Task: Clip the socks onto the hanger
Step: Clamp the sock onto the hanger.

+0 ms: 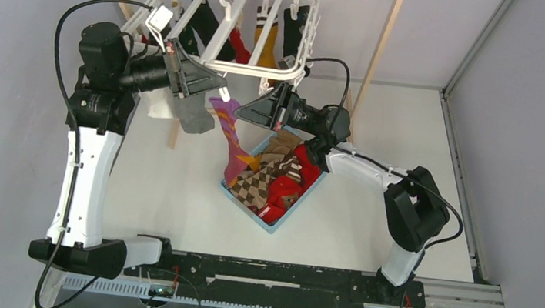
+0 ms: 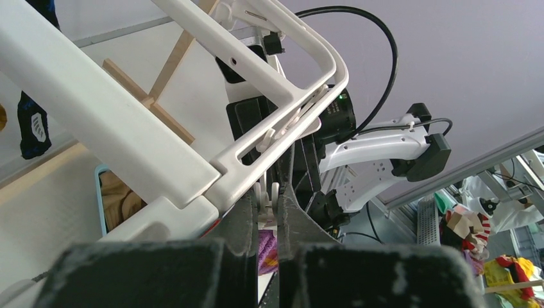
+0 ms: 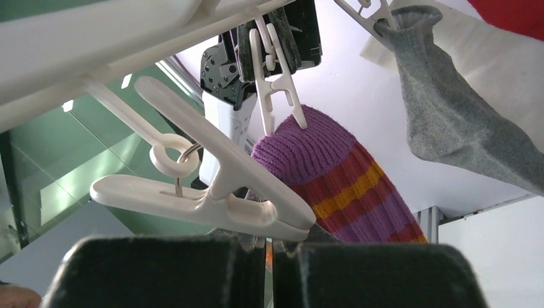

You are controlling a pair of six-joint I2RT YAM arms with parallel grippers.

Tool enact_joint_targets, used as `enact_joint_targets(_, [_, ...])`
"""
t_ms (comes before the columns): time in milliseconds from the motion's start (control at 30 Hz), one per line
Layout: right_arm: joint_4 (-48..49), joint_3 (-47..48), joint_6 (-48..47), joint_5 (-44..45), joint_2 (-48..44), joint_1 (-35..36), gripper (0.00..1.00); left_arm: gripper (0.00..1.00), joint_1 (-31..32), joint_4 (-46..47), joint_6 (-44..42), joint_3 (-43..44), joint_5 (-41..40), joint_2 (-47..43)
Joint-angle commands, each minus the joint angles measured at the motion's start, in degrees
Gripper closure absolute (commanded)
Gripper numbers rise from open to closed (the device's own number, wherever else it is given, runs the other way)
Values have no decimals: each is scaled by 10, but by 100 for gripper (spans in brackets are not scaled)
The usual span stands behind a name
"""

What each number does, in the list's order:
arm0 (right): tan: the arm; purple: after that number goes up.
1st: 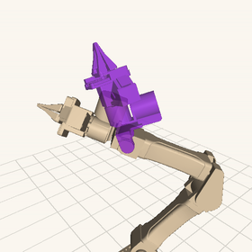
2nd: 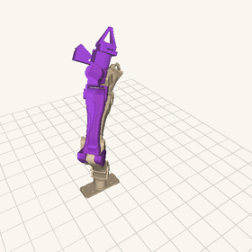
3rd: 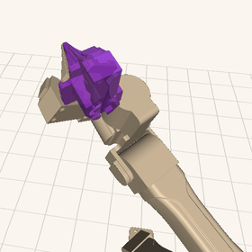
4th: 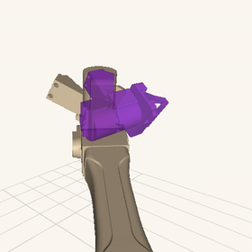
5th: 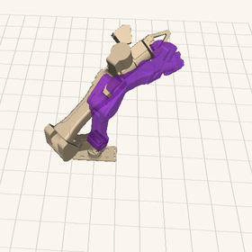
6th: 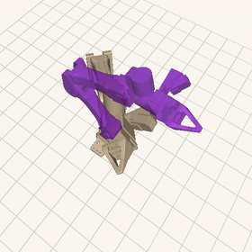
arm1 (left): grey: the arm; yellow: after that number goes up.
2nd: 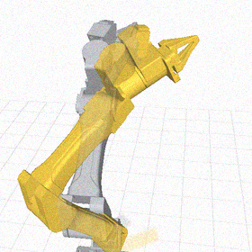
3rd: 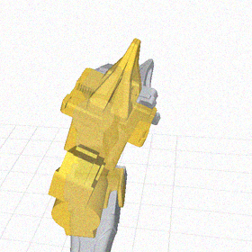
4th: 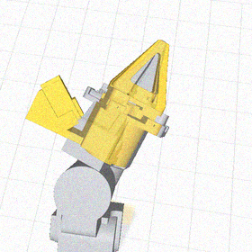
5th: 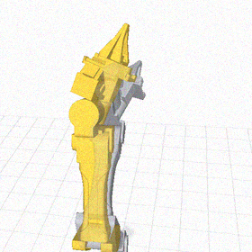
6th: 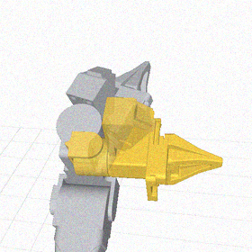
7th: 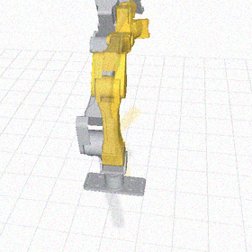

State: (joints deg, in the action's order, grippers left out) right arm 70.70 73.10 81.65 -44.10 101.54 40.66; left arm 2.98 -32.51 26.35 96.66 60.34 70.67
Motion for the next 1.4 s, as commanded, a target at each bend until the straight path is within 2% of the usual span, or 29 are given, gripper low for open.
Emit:
enact_joint_targets(0, [50, 4, 34, 67, -3, -23, 100, 100, -2, -19, -6, 9, 57, -10])
enact_joint_targets(167, [71, -27, 43, 105, -13, -19, 100, 100, -2, -18, -7, 11, 60, -11])
enact_joint_targets(267, [68, -48, 18, 116, -28, -10, 100, 100, -2, -18, -4, 12, 54, -12])
enact_joint_targets(533, [-74, -114, -149, 197, -126, 39, 100, 100, -2, -4, 14, 5, 20, -24])
enact_joint_targets(833, [-166, -180, -294, 299, -203, 86, 100, 100, -1, 23, 44, -17, -26, -40])
enact_joint_targets(933, [-235, -184, -397, 376, -239, 125, 100, 100, -1, 27, 54, -30, -49, -48])
enact_joint_targets(1100, [-303, -169, -548, 584, -266, 201, 100, 100, 5, 28, 61, -55, -93, -65])
enact_joint_targets(1267, [-293, -128, -638, 687, -225, 244, 100, 100, 12, 28, 68, -75, -134, -78])
enact_joint_targets(1367, [-283, -105, -667, 709, -199, 256, 100, 100, 13, 28, 73, -80, -147, -80])
